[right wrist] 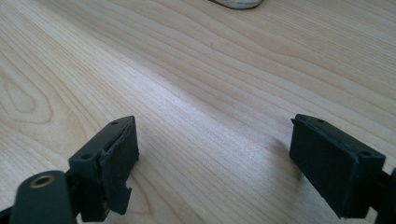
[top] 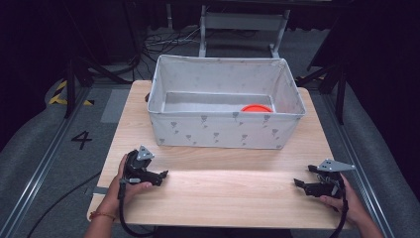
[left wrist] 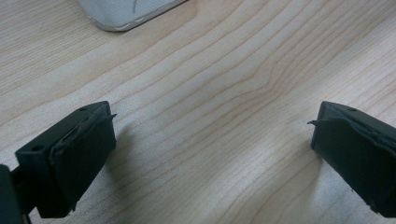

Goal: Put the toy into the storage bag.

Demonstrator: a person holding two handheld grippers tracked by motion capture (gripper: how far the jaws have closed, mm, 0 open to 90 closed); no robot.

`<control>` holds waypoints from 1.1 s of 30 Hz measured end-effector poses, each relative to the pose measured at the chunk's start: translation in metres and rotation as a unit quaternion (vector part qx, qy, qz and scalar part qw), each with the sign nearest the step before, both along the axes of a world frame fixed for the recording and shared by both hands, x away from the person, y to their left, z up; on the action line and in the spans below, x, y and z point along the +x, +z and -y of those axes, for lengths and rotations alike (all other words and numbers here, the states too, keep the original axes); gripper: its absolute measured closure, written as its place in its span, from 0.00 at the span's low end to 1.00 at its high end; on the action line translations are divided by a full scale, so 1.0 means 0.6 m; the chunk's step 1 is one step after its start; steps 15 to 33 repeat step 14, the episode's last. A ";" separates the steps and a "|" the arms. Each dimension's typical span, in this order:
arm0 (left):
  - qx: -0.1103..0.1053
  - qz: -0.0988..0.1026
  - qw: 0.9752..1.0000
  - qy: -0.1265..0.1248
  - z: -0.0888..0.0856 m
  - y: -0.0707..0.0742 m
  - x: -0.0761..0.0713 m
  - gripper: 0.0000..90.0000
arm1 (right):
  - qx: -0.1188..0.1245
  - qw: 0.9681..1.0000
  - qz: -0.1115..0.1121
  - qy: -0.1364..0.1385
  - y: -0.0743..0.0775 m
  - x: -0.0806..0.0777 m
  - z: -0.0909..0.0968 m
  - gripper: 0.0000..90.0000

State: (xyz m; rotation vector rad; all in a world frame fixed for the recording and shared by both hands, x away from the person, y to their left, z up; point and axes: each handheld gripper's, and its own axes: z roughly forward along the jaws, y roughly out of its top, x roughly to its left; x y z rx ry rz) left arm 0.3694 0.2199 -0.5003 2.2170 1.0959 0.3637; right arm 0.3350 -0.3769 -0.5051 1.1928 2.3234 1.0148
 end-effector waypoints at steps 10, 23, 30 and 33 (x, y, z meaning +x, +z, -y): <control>0.000 0.001 1.000 0.004 0.000 0.000 -0.001 0.00 | -0.001 1.000 0.000 -0.001 0.000 0.000 0.000 0.17; 0.001 0.002 1.000 0.016 0.002 0.000 -0.004 0.00 | -0.001 1.000 -0.001 -0.001 0.000 0.000 0.000 0.16; 0.001 0.002 1.000 0.016 0.002 0.000 -0.004 0.00 | -0.001 1.000 -0.001 -0.001 0.000 0.000 0.000 0.16; 0.001 0.002 1.000 0.016 0.002 0.000 -0.004 0.00 | -0.001 1.000 -0.001 -0.001 0.000 0.000 0.000 0.16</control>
